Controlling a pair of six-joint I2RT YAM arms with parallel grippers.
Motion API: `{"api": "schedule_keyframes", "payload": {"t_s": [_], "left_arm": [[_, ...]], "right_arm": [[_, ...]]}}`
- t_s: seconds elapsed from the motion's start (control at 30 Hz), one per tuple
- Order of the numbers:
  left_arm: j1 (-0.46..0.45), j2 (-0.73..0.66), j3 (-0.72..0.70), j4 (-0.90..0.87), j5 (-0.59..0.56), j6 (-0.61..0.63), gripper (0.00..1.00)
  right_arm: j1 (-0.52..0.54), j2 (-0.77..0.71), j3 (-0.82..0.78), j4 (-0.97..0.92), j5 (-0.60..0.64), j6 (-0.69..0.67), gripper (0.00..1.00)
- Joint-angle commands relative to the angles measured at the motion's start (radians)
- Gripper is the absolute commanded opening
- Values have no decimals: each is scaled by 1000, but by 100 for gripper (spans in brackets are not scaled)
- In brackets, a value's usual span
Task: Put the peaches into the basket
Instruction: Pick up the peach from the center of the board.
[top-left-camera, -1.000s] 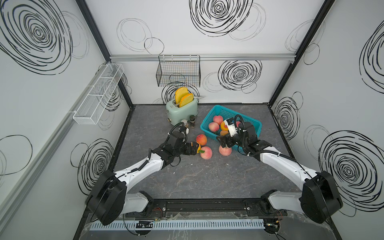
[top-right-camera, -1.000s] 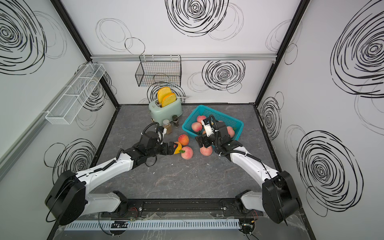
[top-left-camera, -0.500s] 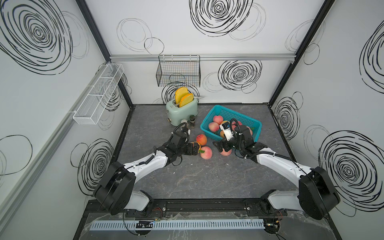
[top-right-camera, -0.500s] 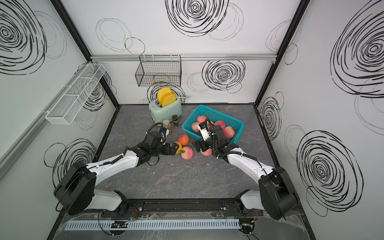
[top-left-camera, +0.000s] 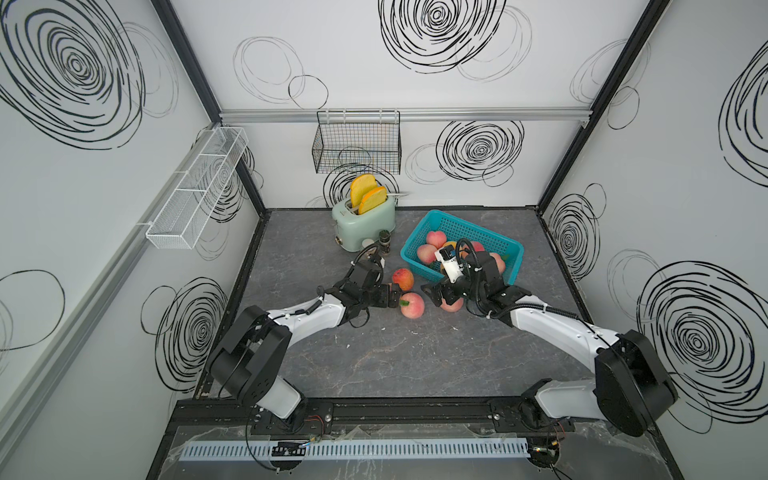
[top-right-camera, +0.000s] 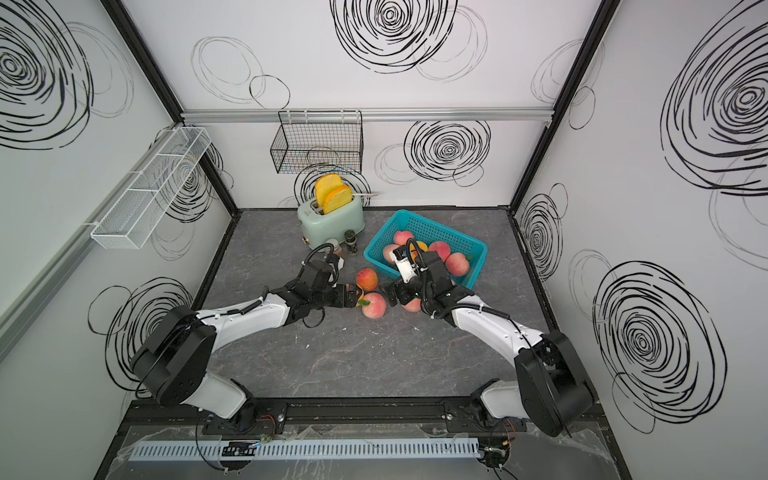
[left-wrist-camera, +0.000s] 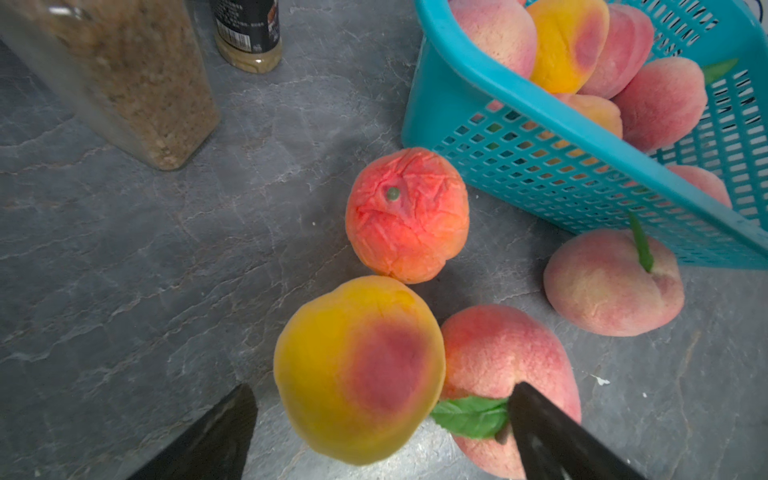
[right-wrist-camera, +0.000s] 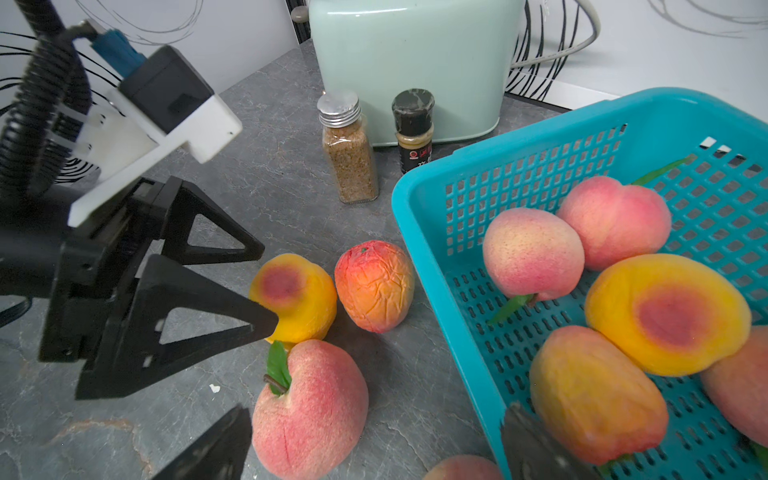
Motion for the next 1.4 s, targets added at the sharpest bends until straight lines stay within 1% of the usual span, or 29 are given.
{"api": "schedule_keyframes", "payload": {"t_s": [0.0, 0.8, 1.1, 1.23, 1.37], "left_arm": [[9, 23, 33, 48, -22, 6, 98], [3, 117, 53, 76, -30, 3, 99], [0, 151, 69, 80, -31, -1, 90], [0, 150, 67, 80, -29, -2, 84], [0, 136, 62, 75, -31, -4, 80]], "right_arm": [[5, 1, -3, 12, -29, -25, 97], [13, 36, 12, 7, -72, -23, 98], [14, 58, 19, 4, -87, -21, 98], [14, 60, 20, 1, -90, -21, 98], [16, 56, 18, 0, -90, -21, 98]]}}
